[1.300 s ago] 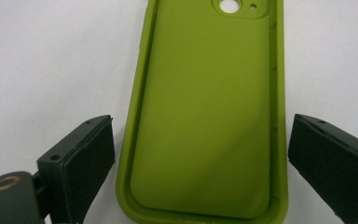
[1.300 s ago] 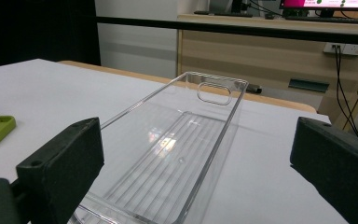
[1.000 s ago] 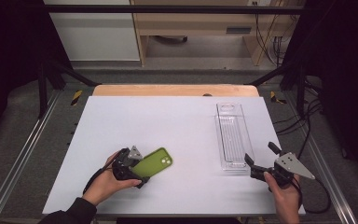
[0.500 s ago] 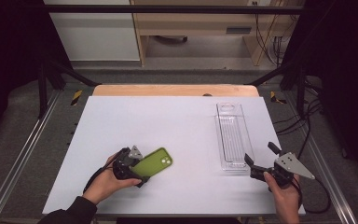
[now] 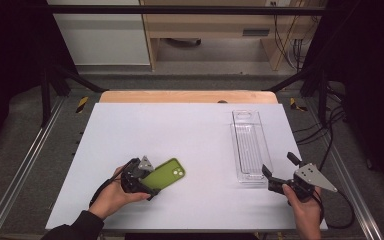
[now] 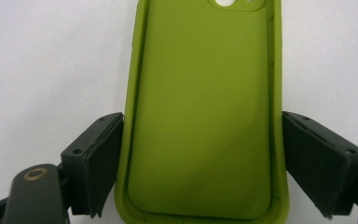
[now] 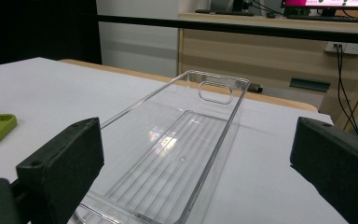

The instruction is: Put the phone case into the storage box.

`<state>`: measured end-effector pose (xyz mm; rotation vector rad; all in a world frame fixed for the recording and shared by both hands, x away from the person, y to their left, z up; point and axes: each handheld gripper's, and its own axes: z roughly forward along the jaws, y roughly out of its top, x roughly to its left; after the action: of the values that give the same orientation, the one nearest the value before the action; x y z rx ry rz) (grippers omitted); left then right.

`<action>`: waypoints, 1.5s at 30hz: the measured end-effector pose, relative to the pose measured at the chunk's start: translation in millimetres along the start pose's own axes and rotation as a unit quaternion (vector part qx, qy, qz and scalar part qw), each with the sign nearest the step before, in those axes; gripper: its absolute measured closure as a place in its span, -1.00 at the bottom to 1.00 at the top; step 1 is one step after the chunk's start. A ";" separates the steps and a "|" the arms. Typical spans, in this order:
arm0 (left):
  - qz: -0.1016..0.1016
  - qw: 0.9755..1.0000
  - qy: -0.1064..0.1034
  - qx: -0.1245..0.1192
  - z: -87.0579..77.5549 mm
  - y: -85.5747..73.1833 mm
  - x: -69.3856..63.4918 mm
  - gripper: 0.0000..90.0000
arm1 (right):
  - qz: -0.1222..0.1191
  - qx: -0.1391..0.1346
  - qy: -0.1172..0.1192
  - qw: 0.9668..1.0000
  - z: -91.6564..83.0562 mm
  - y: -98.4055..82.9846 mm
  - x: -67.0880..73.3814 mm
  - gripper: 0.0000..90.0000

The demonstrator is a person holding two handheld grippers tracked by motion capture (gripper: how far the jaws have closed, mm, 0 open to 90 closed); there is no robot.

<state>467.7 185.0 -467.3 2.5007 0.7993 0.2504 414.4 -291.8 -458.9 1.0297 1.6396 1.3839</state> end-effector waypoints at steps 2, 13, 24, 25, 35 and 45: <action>0.001 1.000 0.001 -0.001 -0.3 -0.1 -0.4 -0.65 | 0.000 0.000 0.000 1.000 -0.1 0.0 -0.1 -0.93; -0.001 0.998 0.027 -0.048 -11.3 -0.6 -1.3 -0.64 | -0.002 0.000 0.000 1.000 0.5 -0.2 0.0 -0.93; -0.011 0.979 0.078 -0.188 -15.8 12.8 -13.8 -0.64 | -0.006 0.004 0.010 1.000 3.2 0.6 6.7 -0.93; -0.017 0.975 0.083 -0.206 -13.7 14.3 -15.6 -0.64 | -0.005 0.004 0.010 1.000 3.4 1.0 7.8 -0.93; -0.005 0.954 0.115 -0.277 -8.4 20.1 -28.4 -0.64 | 0.011 -0.002 0.014 1.000 5.8 18.8 25.7 -0.93; -0.010 0.949 0.122 -0.290 -8.4 9.0 -32.9 -0.64 | 0.004 0.043 0.067 0.997 38.6 59.6 82.9 -0.87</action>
<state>442.8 162.9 -456.3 1.9262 0.7143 0.6918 422.9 -195.2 -408.8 1.0117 1.8082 1.4243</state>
